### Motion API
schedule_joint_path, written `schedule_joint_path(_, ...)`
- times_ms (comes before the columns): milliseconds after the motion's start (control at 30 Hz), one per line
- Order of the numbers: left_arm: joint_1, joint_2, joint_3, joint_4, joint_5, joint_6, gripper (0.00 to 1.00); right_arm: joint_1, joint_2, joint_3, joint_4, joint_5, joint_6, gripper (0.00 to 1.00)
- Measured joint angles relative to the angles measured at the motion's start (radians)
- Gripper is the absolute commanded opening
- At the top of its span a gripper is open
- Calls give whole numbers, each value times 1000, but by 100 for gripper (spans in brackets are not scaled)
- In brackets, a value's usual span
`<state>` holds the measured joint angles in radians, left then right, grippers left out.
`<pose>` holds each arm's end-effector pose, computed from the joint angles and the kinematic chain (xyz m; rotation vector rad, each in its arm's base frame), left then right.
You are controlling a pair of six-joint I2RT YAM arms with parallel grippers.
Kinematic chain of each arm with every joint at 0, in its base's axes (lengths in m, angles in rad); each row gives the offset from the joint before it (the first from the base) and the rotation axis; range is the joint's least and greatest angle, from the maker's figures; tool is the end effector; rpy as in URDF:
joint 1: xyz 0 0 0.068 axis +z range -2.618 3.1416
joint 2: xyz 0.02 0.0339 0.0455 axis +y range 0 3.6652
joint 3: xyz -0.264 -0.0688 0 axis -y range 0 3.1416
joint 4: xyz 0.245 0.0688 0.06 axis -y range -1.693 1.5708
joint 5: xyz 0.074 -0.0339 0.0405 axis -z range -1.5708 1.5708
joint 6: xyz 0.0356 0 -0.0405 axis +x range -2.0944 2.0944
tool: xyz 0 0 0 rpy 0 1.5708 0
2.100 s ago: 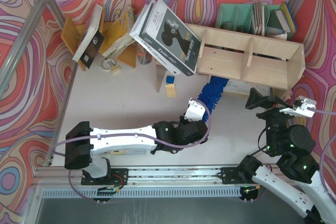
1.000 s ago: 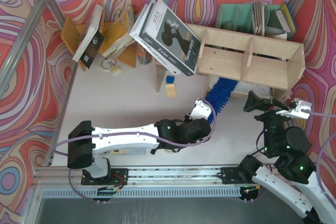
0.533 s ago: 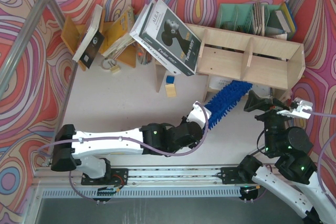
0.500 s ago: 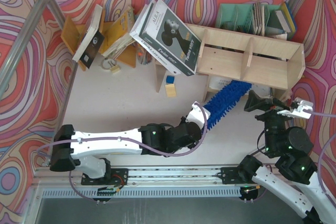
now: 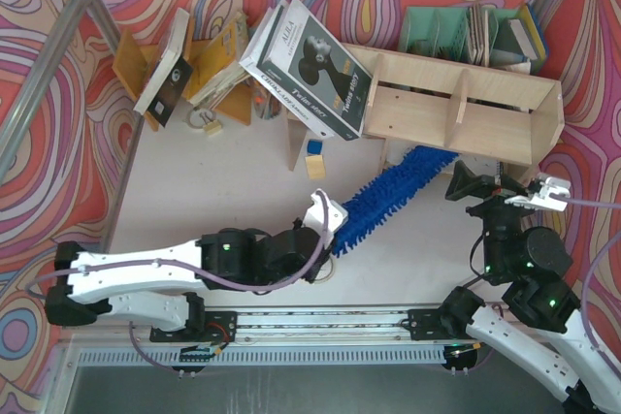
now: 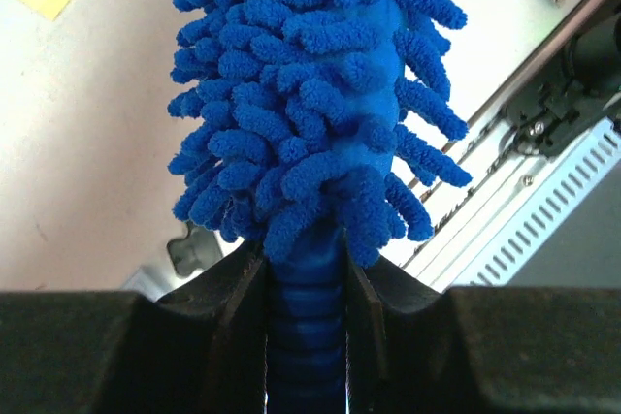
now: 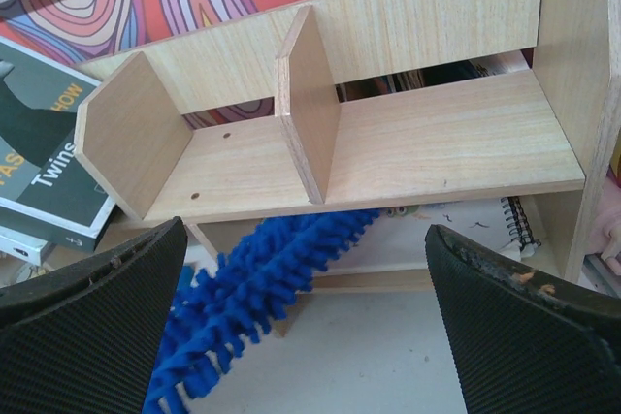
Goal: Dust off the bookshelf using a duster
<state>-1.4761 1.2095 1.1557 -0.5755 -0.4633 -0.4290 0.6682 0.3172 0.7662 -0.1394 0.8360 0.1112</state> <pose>0.0404 -0.2575 0.3449 0.8599 2.0111 -0.6037 0.0612 0.0146 0.3861 0.3619 1.3174 0.1278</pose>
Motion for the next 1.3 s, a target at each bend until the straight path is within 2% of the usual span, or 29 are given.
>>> schedule_joint_path(167,-16,-100,-30,-127,18,-70,0,0,4,0,16,1,-11,99)
schedule_joint_path(500,-83,-296,-51,-372,-33,-252,0,0,21,0,27,2,-20,99)
schedule_joint_path(767,-126,-315,-51,-470,-48,-356,0,0,33,0,34,3,-29,99)
schedule_joint_path(967,-133,-395,-51,-551,-75,-435,0,0,40,0,53,4,-34,99)
schedule_joint_path(1167,-113,-389,-52,-691,-204,-516,0,0,47,0,68,5,-42,99)
schedule_joint_path(1300,-114,-380,-45,-735,-217,-526,0,0,47,0,80,5,-56,99)
